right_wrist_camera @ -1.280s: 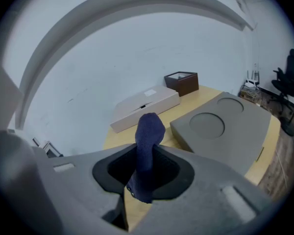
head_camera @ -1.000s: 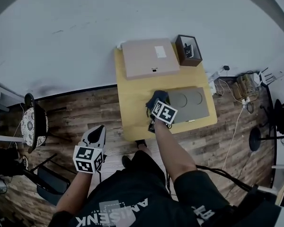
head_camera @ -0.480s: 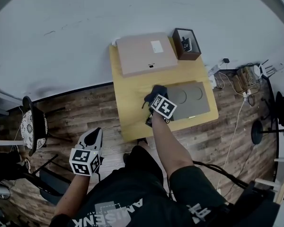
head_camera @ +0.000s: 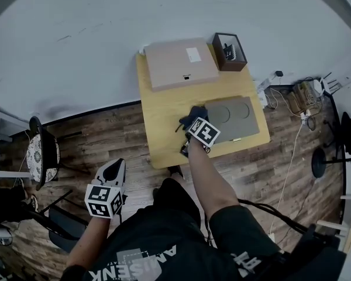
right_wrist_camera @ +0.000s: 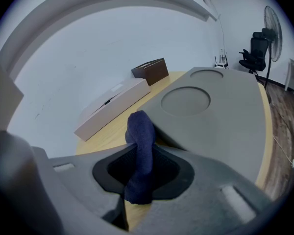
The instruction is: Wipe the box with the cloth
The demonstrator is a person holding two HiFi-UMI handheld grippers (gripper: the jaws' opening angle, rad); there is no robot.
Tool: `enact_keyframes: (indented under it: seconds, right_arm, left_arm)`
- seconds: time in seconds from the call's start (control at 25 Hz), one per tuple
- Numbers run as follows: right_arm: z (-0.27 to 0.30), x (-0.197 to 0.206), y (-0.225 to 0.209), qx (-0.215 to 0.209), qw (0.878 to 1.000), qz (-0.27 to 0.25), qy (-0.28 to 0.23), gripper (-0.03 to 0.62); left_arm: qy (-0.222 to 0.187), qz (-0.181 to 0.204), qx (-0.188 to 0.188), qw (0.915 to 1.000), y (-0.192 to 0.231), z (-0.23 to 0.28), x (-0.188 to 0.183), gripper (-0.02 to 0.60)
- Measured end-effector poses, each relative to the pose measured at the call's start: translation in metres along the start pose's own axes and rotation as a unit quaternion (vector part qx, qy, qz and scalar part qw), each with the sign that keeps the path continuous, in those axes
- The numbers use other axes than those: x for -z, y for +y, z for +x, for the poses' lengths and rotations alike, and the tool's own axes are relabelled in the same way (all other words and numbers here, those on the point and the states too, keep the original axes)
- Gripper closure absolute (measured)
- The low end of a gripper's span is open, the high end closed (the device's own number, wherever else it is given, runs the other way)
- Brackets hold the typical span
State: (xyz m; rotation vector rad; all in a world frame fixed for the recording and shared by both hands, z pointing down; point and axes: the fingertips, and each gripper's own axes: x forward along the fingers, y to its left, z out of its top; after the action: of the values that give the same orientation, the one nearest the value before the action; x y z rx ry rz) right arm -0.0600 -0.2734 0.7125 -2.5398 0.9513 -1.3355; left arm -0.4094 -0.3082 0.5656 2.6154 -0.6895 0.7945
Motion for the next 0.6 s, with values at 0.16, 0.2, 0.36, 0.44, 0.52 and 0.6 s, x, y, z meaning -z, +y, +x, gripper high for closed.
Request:
enact_keyframes:
  seconds: [0.16, 0.2, 0.36, 0.44, 0.52, 0.6]
  right_arm:
    - [-0.013, 0.008, -0.006, -0.003, 1.0, -0.002, 0.005, 0.51]
    - [-0.014, 0.01, -0.009, -0.002, 1.0, -0.002, 0.004, 0.51]
    - [-0.026, 0.022, -0.021, 0.006, 1.0, -0.005, 0.004, 0.51]
    - [-0.033, 0.026, -0.025, 0.007, 1.0, -0.009, 0.007, 0.51]
    - [-0.038, 0.031, -0.029, 0.007, 1.0, -0.009, 0.009, 0.51]
    - [-0.044, 0.035, -0.034, 0.006, 1.0, -0.009, 0.011, 0.511]
  left_arm:
    - [-0.002, 0.003, 0.007, 1.0, -0.01, -0.004, 0.004, 0.58]
    - [-0.003, 0.004, 0.008, 1.0, -0.012, -0.004, 0.005, 0.58]
    - [-0.005, 0.009, 0.013, 0.9999, -0.02, -0.007, 0.01, 0.58]
    - [-0.006, 0.011, 0.016, 0.9998, -0.026, -0.009, 0.011, 0.58]
    - [-0.007, 0.013, 0.02, 0.9997, -0.031, -0.012, 0.011, 0.58]
    - [-0.009, 0.016, 0.024, 0.9995, -0.038, -0.014, 0.013, 0.58]
